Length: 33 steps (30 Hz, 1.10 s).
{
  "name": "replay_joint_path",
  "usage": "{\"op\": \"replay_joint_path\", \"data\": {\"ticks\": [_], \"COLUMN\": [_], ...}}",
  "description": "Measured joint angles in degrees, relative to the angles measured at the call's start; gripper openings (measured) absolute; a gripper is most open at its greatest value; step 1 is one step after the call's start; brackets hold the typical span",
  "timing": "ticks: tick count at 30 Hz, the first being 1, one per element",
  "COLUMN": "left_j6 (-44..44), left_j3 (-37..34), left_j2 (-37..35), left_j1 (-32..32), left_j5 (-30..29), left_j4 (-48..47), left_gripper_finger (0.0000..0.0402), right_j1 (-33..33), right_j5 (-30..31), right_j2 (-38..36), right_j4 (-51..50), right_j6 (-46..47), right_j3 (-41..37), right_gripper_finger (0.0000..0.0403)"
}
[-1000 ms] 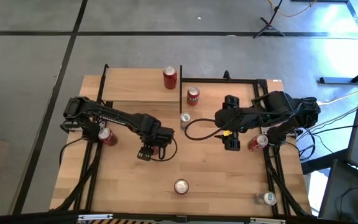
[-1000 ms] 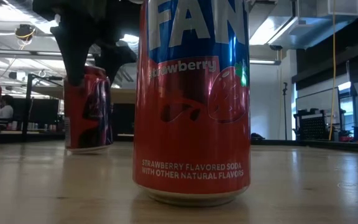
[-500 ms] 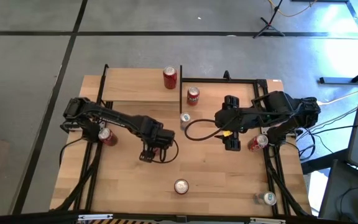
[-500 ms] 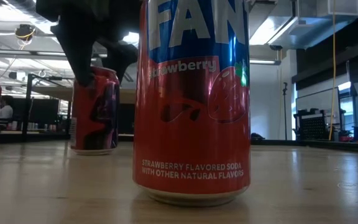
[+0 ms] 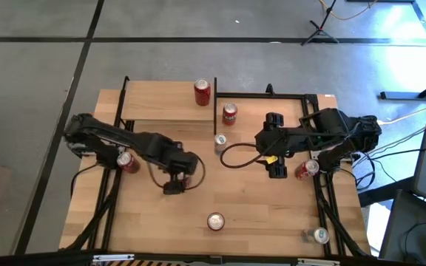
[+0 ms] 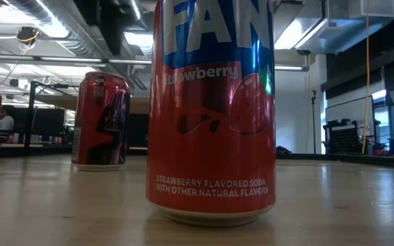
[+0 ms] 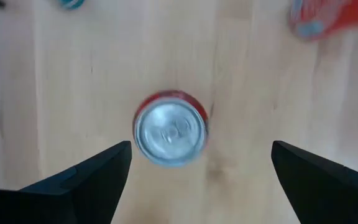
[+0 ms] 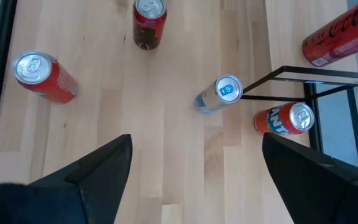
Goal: Place canned beverage on shelf
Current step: Put the red black soda can on the shelf aligned with the other red black soda can
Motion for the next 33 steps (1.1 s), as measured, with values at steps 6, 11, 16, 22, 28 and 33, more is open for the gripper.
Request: {"op": "replay_joint_path", "data": {"ticks": [6, 11, 16, 22, 28, 33], "left_j6": [-22.3, -36.8, -48.7, -50.4, -48.3, -48.8], "left_j3": [-9.2, -18.3, -23.9, -27.3, -30.8, -35.4], "left_j2": [-10.5, -16.7, -18.8, -18.4, -18.4, -18.4], "left_j1": [-9.7, -17.8, -25.4, -29.4, -29.5, -29.2], "left_j5": [-11.3, -18.2, -26.6, -32.8, -32.8, -32.1], "left_j4": [7.4, 12.7, 15.4, 18.3, 22.8, 28.9], "left_gripper_finger": [0.0375, 0.0376, 0.0376, 0.0376, 0.0376, 0.0376], "right_j1": [-3.7, -6.3, -7.3, -7.2, -8.1, -9.4], "right_j5": [-1.5, -4.9, -8.9, -9.2, -4.5, -4.1], "right_j2": [1.2, 1.6, 1.6, 3.2, 10.4, 16.0], "right_j4": [6.0, 17.8, 33.5, 54.3, 60.2, 64.2], "right_j6": [-2.4, -3.1, -2.7, 0.2, 2.3, 3.3], "right_j3": [-2.6, -9.2, -19.1, -31.1, -33.3, -33.1], "right_gripper_finger": [0.0348, 0.0348, 0.0348, 0.0348, 0.0348, 0.0348]}}
